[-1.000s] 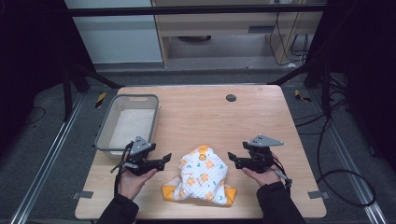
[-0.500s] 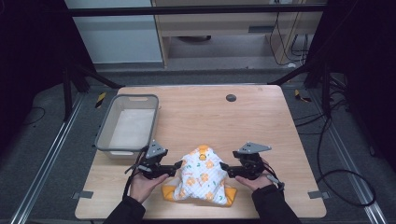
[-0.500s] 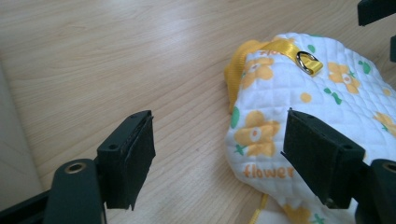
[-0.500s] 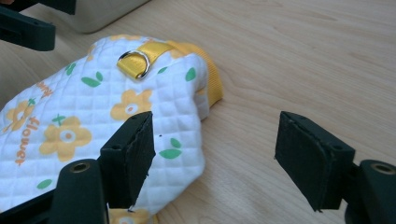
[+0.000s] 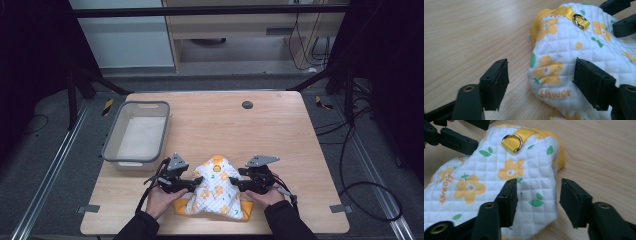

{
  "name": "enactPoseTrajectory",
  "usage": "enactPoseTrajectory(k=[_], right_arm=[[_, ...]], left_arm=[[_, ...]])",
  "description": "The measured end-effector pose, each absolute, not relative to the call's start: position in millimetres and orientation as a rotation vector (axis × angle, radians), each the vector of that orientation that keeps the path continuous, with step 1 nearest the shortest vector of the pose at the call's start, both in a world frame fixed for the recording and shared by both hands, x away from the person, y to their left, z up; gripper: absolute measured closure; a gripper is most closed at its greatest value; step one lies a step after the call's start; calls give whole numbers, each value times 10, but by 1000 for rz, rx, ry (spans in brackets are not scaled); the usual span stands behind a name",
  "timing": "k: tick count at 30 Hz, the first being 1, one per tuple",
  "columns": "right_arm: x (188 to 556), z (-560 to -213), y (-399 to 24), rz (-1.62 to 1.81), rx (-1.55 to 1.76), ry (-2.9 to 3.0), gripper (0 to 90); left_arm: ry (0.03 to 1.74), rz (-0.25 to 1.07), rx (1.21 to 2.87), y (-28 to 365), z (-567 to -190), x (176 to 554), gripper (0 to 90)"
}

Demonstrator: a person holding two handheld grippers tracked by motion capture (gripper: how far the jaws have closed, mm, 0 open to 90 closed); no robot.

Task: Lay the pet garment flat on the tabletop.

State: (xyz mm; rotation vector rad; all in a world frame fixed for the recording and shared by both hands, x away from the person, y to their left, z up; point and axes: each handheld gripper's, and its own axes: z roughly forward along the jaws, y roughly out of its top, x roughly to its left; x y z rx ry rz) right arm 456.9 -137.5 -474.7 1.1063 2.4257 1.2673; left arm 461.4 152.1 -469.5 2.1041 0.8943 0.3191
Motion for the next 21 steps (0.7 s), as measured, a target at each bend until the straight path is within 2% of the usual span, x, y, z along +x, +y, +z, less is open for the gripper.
enactPoseTrajectory(k=[1,5,6,8,9,10,15,21], right_arm=[[4574,-4757,-1362,1259,1111,2441,575],[4577,-4762,-1350,1244,1119,2448,640],[4579,-4761,-1358,1245,1128,2445,688],[4579,-4759,-1363,1249,1133,2445,713],[4587,-4757,-1377,1254,1135,2447,761],[4587,-4757,-1377,1254,1135,2447,761],[4595,-4750,-1372,1265,1136,2465,827],[4588,-4717,-1397,1296,1137,2464,833]], left_arm=[[883,308,2100,1505,-4712,4602,345],[883,270,2104,1491,-4753,4597,458],[883,260,2104,1488,-4762,4596,483],[886,243,2100,1488,-4769,4595,512],[888,237,2102,1488,-4771,4595,604],[892,238,2110,1486,-4773,4593,604],[881,219,2133,1477,-4790,4594,825],[872,226,2125,1486,-4738,4564,874]])
